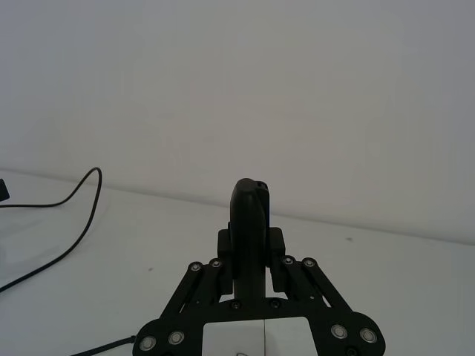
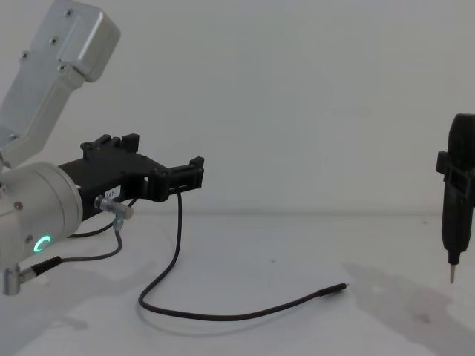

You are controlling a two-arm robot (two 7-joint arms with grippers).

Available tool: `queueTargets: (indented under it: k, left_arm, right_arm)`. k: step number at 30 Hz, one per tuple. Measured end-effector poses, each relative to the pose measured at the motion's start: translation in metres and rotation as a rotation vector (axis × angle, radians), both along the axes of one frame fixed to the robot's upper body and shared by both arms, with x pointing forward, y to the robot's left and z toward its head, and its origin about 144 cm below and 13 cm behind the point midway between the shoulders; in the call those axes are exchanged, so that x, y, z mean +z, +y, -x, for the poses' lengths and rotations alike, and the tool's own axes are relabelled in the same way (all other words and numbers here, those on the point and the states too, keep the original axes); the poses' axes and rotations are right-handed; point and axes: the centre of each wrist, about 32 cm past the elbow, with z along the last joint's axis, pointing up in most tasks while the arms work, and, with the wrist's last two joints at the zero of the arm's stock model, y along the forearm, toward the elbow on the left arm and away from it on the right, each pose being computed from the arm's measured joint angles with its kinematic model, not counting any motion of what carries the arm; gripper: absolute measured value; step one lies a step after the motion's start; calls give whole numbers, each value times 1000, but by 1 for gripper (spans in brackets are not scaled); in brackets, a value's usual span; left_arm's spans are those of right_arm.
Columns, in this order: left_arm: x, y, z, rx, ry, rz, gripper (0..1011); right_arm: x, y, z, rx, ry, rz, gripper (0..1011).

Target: Pick up the data cable with the one hand.

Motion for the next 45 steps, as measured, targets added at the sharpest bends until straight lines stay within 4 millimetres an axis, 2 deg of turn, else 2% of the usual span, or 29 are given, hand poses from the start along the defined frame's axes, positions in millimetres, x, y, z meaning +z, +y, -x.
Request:
queueTargets:
  k: [31, 45]
  left_arm:
    - [1, 0, 0, -3, 1, -1, 1001]
    - [15, -1, 5, -119, 25, -55, 1001]
  right_arm:
    - [0, 0, 0, 0, 0, 0, 268]
    - [0, 0, 0, 0, 0, 0, 268]
